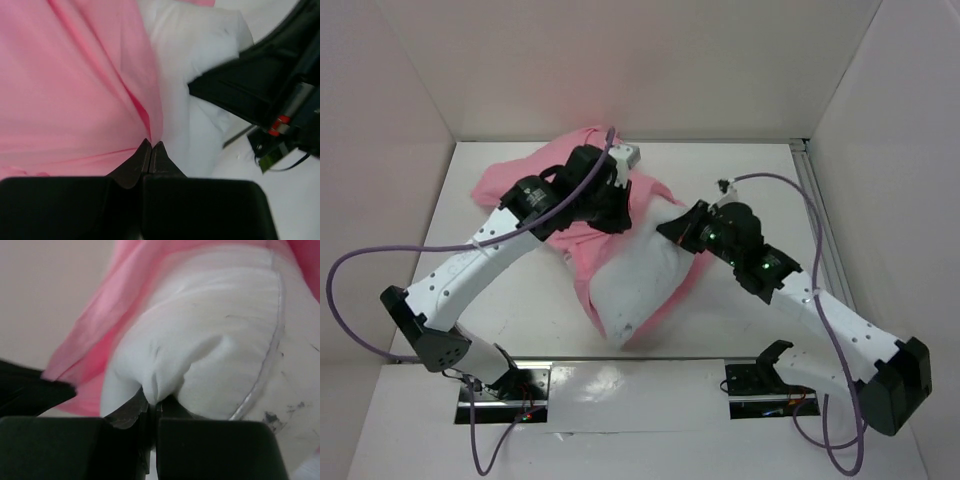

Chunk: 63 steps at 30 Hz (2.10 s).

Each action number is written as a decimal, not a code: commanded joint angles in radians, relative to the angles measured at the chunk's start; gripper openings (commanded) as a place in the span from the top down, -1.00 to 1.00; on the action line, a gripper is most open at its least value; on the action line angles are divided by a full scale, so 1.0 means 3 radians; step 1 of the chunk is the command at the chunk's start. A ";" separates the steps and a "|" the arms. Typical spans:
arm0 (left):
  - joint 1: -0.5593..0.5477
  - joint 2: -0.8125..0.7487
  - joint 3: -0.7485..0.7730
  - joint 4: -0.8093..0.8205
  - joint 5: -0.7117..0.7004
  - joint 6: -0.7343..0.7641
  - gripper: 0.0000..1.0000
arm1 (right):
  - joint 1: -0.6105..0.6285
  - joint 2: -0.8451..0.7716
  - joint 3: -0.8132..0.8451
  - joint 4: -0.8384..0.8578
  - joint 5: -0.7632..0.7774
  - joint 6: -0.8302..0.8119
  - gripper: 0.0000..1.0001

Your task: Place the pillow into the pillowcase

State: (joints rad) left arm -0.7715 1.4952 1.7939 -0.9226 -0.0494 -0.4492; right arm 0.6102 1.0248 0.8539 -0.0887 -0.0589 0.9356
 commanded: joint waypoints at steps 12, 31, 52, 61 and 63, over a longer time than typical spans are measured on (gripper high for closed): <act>-0.0092 -0.0214 -0.0197 -0.0319 0.0018 -0.0114 -0.11 | 0.0374 0.0598 0.0323 -0.0705 0.0329 -0.0459 -0.34; -0.0368 0.2225 0.1547 -0.0718 -0.3030 0.0235 -0.47 | -0.0572 -0.0537 -0.0391 -0.1356 -0.0309 -0.0041 -0.91; -0.0383 0.0943 0.1552 0.0186 -0.0195 0.0199 1.00 | -0.0449 0.0604 0.0415 0.0791 -0.0524 -0.0224 1.00; -0.0276 0.0840 0.1506 0.0381 0.0369 -0.0093 1.00 | -0.0122 0.0596 -0.0324 0.1256 -0.0197 0.0210 1.00; -0.0246 0.0947 0.1476 0.0436 0.0400 -0.0124 1.00 | -0.0066 0.0745 -0.0615 0.1573 -0.0121 0.0322 1.00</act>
State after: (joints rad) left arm -0.8394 1.7027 2.2448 -0.9367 -0.0929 -0.4248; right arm 0.5434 1.1423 0.7952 0.2718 -0.1226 0.9569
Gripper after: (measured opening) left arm 0.042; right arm 0.006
